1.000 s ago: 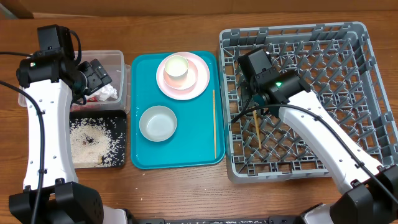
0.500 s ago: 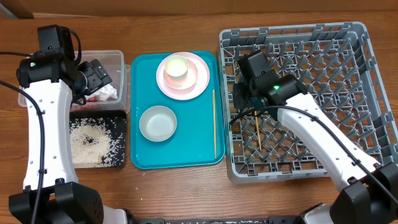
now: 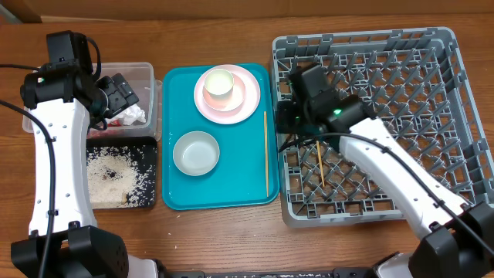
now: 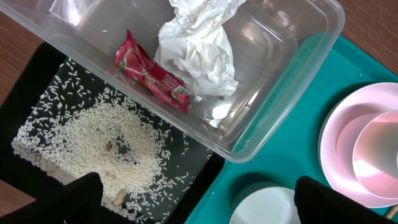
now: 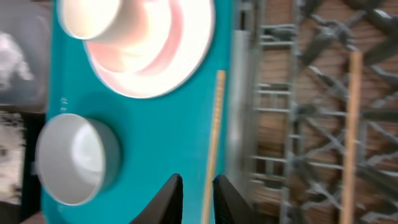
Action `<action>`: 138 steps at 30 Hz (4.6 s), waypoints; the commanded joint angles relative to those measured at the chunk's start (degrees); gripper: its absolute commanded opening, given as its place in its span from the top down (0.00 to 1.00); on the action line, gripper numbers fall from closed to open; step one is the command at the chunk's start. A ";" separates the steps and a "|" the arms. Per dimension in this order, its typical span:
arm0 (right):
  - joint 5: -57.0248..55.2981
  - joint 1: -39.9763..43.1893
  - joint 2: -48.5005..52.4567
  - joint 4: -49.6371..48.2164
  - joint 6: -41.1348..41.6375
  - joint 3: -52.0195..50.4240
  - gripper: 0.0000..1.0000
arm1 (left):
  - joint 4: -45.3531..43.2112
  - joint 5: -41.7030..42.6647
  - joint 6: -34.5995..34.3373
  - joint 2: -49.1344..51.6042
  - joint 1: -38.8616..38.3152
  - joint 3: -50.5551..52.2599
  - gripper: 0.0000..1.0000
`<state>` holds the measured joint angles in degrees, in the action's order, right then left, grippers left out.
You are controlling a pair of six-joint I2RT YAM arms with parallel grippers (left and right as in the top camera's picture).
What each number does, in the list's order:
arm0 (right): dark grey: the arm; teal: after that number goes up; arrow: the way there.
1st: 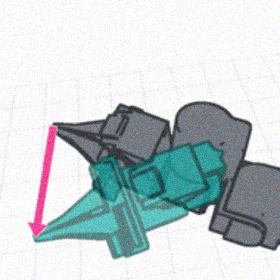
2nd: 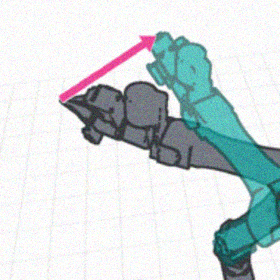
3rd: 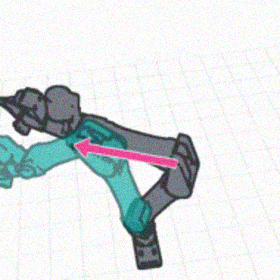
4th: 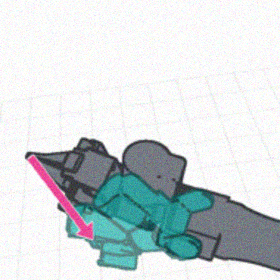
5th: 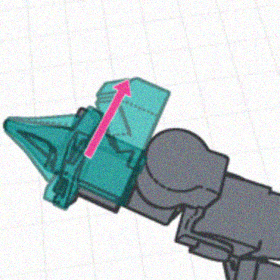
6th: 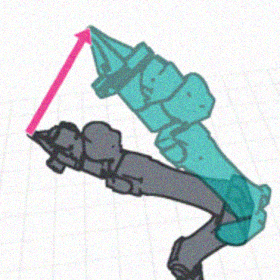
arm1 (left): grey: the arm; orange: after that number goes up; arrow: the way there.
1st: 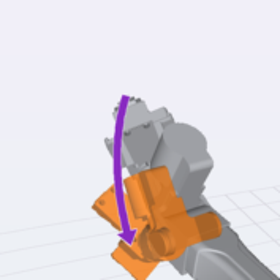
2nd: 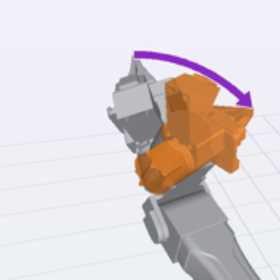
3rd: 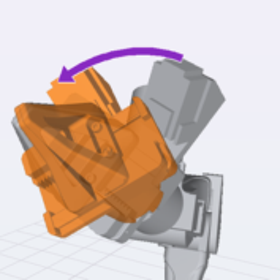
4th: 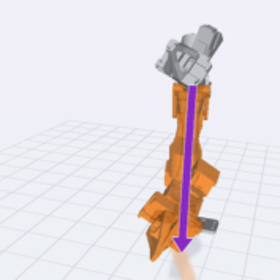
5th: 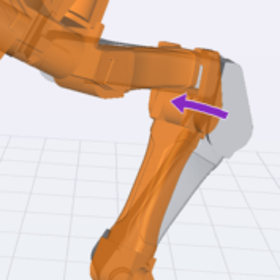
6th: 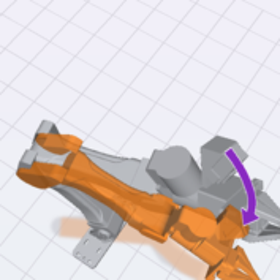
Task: Sort waste into correct bins and load items into the dishwasher
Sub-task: 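Reach the right gripper back to the second chopstick and grasp it, then carry the second chopstick into the dish rack and release it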
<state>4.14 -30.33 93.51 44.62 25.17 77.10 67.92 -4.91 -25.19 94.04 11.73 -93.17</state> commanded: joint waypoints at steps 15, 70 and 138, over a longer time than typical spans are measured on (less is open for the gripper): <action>-22.12 -18.10 6.36 -3.85 11.30 -0.22 0.77 | -0.09 0.28 -0.76 0.15 -0.07 -1.29 0.00; -28.55 -17.49 21.81 -6.60 17.00 -0.66 0.38 | -0.09 0.28 -0.76 0.15 -0.07 -1.29 0.00; -17.59 -11.39 3.96 1.05 8.39 3.28 0.96 | -0.09 0.28 -0.76 0.15 -0.07 -1.29 0.00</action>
<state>-12.84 -43.16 103.85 44.69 38.22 78.39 67.90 -4.91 -25.19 94.04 11.73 -93.17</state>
